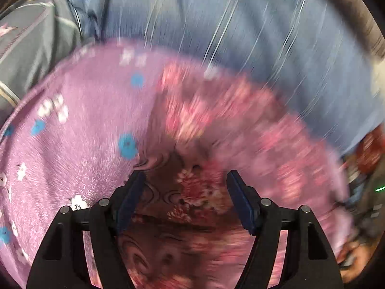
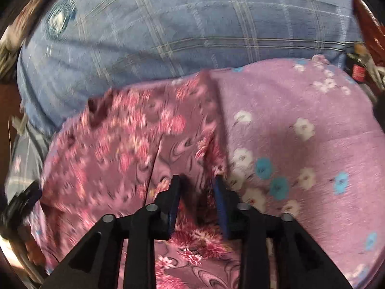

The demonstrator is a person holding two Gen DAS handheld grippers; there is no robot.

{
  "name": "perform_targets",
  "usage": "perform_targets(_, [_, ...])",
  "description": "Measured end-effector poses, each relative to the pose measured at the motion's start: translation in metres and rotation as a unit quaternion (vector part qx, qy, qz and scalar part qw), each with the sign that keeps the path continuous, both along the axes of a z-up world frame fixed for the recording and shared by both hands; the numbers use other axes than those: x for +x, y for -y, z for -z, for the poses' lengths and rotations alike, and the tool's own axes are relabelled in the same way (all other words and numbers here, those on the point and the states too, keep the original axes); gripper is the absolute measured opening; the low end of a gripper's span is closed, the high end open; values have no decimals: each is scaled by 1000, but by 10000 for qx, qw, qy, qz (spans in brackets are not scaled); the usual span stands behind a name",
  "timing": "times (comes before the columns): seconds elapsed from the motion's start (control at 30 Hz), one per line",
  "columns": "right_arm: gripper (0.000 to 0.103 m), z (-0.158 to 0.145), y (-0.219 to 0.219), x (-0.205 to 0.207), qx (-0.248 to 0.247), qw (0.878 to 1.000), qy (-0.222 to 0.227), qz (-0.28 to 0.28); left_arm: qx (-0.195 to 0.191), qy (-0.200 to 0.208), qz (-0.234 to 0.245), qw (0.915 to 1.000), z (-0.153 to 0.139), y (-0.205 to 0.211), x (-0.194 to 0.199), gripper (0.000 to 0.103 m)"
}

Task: Fold small clothes

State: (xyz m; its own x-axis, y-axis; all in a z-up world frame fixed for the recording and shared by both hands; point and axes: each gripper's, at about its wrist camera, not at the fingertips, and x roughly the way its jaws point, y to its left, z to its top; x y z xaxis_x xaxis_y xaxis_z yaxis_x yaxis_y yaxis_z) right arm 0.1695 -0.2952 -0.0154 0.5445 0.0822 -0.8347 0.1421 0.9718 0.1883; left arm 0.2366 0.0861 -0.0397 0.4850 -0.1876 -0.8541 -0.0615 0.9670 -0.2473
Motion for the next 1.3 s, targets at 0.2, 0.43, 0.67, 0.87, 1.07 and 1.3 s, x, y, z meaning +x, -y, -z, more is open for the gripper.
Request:
perform_targets(0.2, [26,-33,-7,-23,146,9999,50,-52,714,369,343,9962,0,22,-9,73])
perform_targets(0.43, [50,-62,29,-146,53,9993,17,-365,-555,-306,828,9945,-26,-30,-71,73])
perform_targets(0.67, [50,-22,63,-239,76,9994,-316,-73,77,-1223,1367,9830,11,-35,-154,77])
perform_targets(0.87, [50,12,55,-272,847,9943,-551,-325,-219,-1444,1613,9760,16,-26,-203,80])
perform_targets(1.07, [50,34,24,-284,692,9905,-779,-903,-516,-2079,1467,9657,49,-31,-231,80])
perform_targets(1.3, [25,51,16,-287,451,9877,-1077,-1036,71,-2187,1538,9636,73,-11,-246,64])
